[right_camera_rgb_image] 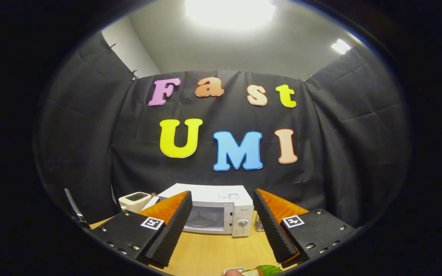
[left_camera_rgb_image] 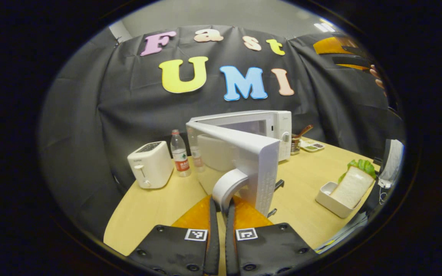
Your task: Open the microwave oven with the left hand, put the food in, and close the microwave oven.
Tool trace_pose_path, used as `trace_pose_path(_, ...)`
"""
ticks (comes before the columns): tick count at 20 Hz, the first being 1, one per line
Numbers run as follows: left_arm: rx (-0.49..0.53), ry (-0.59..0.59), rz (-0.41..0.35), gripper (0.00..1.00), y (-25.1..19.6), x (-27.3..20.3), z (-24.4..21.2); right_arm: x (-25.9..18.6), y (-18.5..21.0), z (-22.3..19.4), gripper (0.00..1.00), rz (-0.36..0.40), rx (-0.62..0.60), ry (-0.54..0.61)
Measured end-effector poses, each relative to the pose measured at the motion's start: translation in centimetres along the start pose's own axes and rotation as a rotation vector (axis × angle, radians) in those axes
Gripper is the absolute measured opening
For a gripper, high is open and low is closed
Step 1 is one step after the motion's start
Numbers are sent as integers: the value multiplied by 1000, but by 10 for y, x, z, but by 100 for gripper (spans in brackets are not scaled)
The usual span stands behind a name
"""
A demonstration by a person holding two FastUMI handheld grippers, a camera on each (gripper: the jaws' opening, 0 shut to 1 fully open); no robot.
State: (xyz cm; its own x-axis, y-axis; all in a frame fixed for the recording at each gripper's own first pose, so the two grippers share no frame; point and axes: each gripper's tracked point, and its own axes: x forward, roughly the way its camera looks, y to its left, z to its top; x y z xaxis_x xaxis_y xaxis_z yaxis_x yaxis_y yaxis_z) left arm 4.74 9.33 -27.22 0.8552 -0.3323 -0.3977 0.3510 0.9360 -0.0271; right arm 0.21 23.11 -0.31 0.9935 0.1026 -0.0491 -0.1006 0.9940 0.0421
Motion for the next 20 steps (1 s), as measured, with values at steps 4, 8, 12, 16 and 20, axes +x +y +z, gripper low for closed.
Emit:
trace_pose_path(4,-29,17,59,17,33,-8,-8,-1,15,-1,96,17,5,8)
trace_pose_path(8,-96,36,130,51,58,-18,-13,4,12,-1,96,44,-22,11)
trace_pose_path(12,-106,17,243,98,58,-40,-5,8,-11,-4,96,72,-27,27)
trace_pose_path(16,-104,-35,322,98,50,-72,30,15,-39,-10,96,90,19,52)
trace_pose_path(20,-110,-144,389,100,44,-103,93,18,-69,-18,96,103,67,96)
